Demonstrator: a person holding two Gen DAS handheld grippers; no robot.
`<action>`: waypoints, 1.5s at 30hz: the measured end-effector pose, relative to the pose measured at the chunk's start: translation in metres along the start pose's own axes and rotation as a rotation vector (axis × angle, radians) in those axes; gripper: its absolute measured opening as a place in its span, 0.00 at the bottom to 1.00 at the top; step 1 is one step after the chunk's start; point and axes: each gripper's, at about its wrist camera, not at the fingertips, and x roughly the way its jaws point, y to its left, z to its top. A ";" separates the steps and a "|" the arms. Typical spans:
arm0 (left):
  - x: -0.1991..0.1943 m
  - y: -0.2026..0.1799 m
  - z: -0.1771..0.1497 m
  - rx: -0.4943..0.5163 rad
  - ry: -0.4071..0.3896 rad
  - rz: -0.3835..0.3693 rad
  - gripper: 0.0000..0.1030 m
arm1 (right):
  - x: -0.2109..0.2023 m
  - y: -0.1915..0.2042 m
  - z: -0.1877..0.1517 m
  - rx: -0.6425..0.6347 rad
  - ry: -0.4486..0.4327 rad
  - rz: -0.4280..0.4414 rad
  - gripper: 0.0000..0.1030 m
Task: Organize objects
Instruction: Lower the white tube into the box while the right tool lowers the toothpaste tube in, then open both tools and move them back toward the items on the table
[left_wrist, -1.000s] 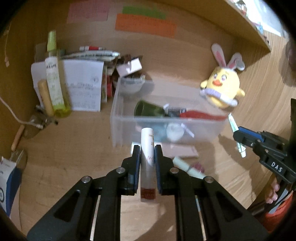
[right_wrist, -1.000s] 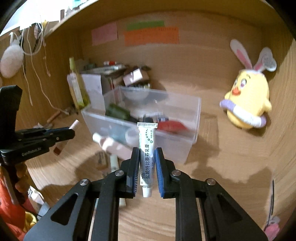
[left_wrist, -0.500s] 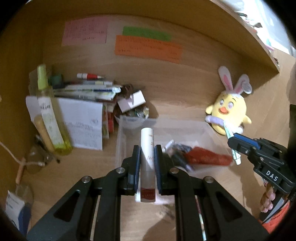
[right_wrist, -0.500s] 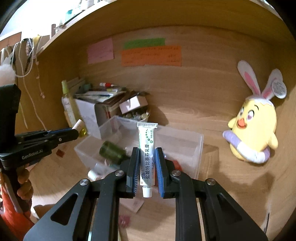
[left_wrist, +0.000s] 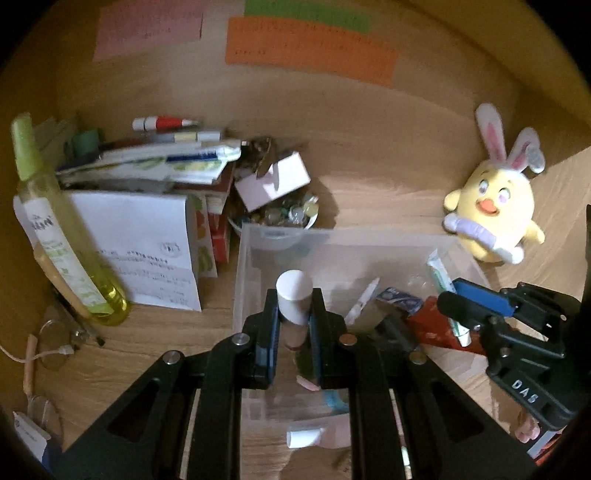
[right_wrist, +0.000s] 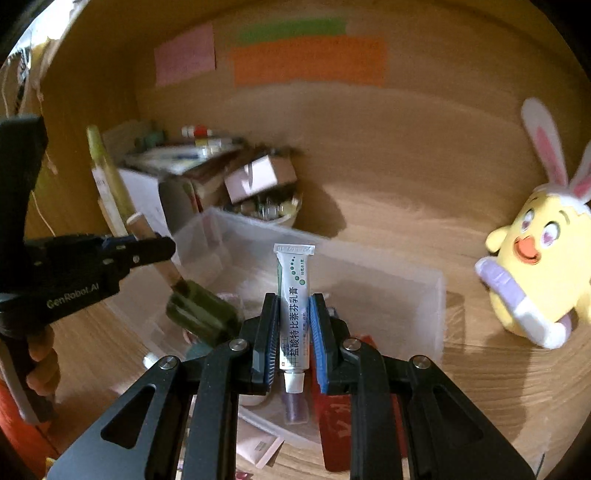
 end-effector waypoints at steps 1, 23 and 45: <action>0.003 0.001 -0.001 -0.002 0.010 -0.001 0.14 | 0.005 0.000 -0.001 -0.004 0.013 -0.001 0.15; -0.052 -0.014 -0.017 0.052 -0.070 -0.037 0.64 | -0.032 0.006 -0.017 -0.010 -0.003 0.031 0.28; -0.044 -0.026 -0.118 0.131 0.131 -0.041 0.77 | -0.032 0.021 -0.122 -0.029 0.187 0.096 0.33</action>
